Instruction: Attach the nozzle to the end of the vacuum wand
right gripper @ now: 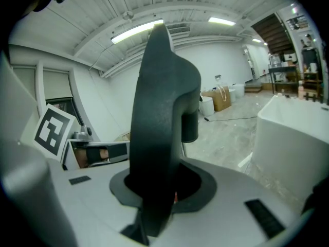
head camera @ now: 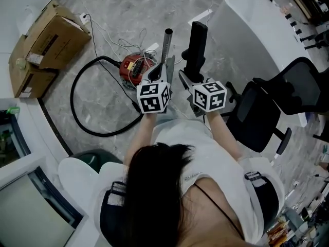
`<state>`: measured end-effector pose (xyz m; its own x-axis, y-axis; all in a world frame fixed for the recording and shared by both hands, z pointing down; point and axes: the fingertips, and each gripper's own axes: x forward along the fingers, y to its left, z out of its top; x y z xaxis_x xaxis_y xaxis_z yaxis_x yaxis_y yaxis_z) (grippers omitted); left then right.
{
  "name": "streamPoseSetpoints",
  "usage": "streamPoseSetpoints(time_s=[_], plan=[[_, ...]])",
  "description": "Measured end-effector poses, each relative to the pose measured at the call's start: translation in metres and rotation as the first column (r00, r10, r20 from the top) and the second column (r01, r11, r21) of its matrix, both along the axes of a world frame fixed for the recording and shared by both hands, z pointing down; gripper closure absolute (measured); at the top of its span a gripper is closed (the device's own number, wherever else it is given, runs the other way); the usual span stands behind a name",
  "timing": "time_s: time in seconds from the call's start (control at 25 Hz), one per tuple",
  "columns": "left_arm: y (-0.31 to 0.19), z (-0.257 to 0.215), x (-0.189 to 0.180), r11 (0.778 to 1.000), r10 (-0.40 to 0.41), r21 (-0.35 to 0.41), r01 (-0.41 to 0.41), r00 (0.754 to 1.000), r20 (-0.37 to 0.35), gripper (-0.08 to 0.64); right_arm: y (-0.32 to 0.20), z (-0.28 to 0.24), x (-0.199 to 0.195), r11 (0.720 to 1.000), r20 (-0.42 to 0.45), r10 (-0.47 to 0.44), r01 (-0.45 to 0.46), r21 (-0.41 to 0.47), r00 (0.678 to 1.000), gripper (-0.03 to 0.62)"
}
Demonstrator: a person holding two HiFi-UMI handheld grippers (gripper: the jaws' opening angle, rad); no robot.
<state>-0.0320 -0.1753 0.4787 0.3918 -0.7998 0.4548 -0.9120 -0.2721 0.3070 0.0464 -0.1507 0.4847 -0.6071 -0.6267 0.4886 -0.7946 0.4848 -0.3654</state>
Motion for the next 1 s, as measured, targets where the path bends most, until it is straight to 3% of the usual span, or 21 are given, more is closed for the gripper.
streamPoseSetpoints(time_s=[0.84, 1.0], plan=[[-0.067, 0.018, -0.009, 0.988, 0.154, -0.014, -0.153, 0.985, 0.077, 0.552, -0.062, -0.002, -0.015, 0.999, -0.027, 0.051, -0.052, 0.000, 0.998, 0.500], [-0.077, 0.022, -0.009, 0.978, 0.207, -0.030, -0.205, 0.975, 0.084, 0.449, -0.072, -0.001, -0.019, 0.997, 0.004, 0.070, -0.070, -0.011, 0.998, 0.500]])
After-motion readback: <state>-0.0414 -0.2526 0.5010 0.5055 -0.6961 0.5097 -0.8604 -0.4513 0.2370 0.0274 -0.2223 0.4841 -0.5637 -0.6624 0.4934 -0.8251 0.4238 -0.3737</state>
